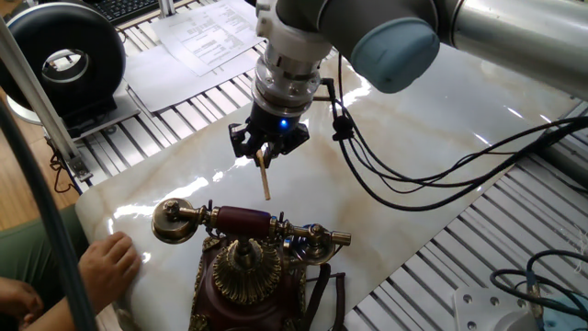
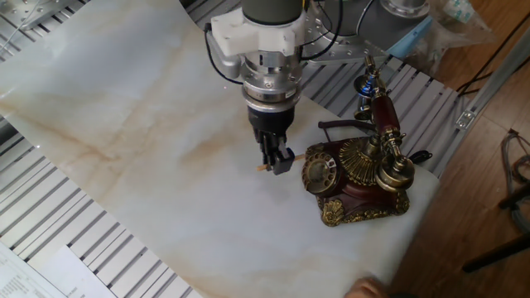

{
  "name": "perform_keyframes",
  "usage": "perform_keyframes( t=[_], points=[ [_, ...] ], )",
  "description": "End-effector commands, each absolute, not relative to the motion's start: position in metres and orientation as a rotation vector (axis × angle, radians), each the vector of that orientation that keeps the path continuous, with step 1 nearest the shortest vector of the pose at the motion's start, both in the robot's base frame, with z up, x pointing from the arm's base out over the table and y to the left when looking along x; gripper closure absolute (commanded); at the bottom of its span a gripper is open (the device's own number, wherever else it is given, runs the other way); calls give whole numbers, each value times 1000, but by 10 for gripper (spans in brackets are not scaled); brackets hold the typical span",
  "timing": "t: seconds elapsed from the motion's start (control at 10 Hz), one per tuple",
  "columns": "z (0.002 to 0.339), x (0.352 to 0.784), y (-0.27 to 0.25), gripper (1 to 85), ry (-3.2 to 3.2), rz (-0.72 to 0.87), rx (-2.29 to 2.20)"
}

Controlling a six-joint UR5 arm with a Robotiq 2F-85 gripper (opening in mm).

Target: Dial a number on an old rotary phone

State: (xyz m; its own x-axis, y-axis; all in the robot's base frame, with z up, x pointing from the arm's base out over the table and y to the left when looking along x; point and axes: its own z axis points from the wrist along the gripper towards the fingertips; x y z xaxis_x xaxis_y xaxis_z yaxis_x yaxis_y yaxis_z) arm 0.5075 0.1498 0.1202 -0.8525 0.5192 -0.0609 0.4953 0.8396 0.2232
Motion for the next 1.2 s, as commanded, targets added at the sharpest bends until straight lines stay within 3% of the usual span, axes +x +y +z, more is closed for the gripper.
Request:
perform_keyframes(
  t=[0.0, 1.1],
  points=[
    [125, 510, 161, 847, 2890, 298, 846],
    [125, 499, 186, 847, 2877, 245, 838]
  ],
)
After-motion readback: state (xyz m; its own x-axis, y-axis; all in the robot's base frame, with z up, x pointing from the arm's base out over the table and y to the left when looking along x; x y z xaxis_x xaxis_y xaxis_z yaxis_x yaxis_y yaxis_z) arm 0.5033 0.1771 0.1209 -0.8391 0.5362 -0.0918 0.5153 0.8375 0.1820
